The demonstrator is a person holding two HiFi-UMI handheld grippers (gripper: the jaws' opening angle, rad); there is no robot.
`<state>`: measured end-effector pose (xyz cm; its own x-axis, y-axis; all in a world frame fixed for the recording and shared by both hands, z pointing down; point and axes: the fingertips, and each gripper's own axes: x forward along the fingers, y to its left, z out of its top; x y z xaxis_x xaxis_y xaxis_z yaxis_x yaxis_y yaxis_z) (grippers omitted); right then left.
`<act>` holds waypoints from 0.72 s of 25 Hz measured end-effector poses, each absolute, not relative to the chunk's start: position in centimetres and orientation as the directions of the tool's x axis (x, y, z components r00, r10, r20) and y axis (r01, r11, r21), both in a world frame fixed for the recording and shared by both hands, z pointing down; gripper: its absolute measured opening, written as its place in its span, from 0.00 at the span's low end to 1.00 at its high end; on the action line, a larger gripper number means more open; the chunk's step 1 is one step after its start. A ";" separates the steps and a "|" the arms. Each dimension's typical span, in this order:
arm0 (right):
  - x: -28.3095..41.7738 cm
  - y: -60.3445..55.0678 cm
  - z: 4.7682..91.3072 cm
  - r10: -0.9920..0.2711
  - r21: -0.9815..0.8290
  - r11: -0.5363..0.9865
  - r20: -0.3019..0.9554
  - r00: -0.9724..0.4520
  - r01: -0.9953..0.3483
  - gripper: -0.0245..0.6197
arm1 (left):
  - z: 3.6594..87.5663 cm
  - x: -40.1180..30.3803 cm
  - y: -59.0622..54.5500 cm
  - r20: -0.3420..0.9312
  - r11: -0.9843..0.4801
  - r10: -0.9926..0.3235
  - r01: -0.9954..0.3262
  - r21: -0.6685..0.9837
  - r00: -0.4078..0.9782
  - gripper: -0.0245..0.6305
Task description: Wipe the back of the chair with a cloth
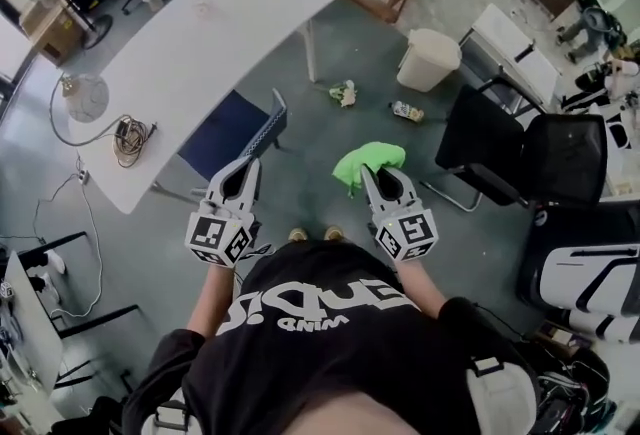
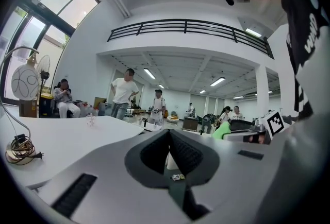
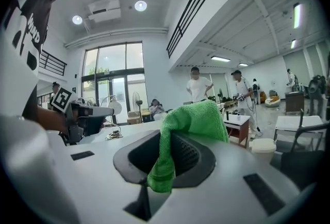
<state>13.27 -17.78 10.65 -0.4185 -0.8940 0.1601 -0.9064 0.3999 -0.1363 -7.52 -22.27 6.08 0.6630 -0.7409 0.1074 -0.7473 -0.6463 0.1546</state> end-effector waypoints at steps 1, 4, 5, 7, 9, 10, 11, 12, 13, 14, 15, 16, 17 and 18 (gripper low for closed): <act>13.1 -17.9 10.7 -0.894 -0.133 0.403 0.158 -0.420 -0.906 0.11 | 6.3 -7.3 -22.2 0.102 -0.647 -0.742 -0.747 0.153 0.663 0.04; 12.9 -18.2 10.9 -0.894 -0.131 0.403 0.154 -0.420 -0.906 0.11 | 6.9 -6.8 -22.2 0.092 -0.653 -0.740 -0.745 0.138 0.666 0.04; 12.8 -18.3 11.1 -0.894 -0.132 0.403 0.156 -0.420 -0.906 0.11 | 7.2 -6.6 -22.3 0.092 -0.655 -0.739 -0.744 0.134 0.667 0.04; 12.8 -18.7 11.6 -0.892 -0.133 0.404 0.162 -0.422 -0.905 0.11 | 7.7 -6.3 -22.5 0.094 -0.660 -0.736 -0.741 0.126 0.671 0.04; 12.8 -19.0 12.2 -0.890 -0.140 0.403 0.170 -0.422 -0.905 0.11 | 8.3 -6.1 -22.8 0.099 -0.658 -0.736 -0.742 0.125 0.669 0.04; 12.8 -19.1 12.5 -0.890 -0.142 0.401 0.175 -0.421 -0.905 0.11 | 8.6 -6.1 -22.9 0.102 -0.654 -0.739 -0.746 0.127 0.666 0.04; 12.8 -19.0 12.7 -0.889 -0.144 0.399 0.180 -0.420 -0.906 0.11 | 8.8 -6.2 -22.9 0.105 -0.649 -0.743 -0.750 0.130 0.661 0.04; 12.8 -19.0 12.9 -0.889 -0.144 0.397 0.184 -0.419 -0.906 0.11 | 8.9 -6.2 -22.9 0.107 -0.644 -0.747 -0.754 0.134 0.657 0.04; 12.9 -18.9 13.0 -0.889 -0.145 0.395 0.187 -0.417 -0.907 0.11 | 9.0 -6.2 -22.8 0.109 -0.640 -0.749 -0.756 0.137 0.654 0.04; 12.9 -18.8 13.0 -0.889 -0.147 0.394 0.188 -0.417 -0.907 0.11 | 8.9 -6.2 -22.7 0.109 -0.639 -0.749 -0.756 0.140 0.653 0.04; 13.1 -18.7 13.0 -0.889 -0.150 0.394 0.187 -0.418 -0.907 0.11 | 8.9 -6.1 -22.6 0.110 -0.639 -0.749 -0.756 0.142 0.653 0.04; 13.2 -18.6 12.9 -0.889 -0.151 0.395 0.187 -0.419 -0.906 0.11 | 8.8 -6.1 -22.6 0.111 -0.639 -0.749 -0.756 0.141 0.653 0.04; 13.3 -18.5 12.9 -0.888 -0.152 0.396 0.186 -0.420 -0.906 0.11 | 8.6 -6.1 -22.5 0.111 -0.639 -0.749 -0.757 0.140 0.653 0.04; 13.4 -18.5 12.8 -0.888 -0.152 0.397 0.185 -0.421 -0.905 0.11 | 8.5 -6.1 -22.5 0.112 -0.638 -0.750 -0.757 0.138 0.652 0.04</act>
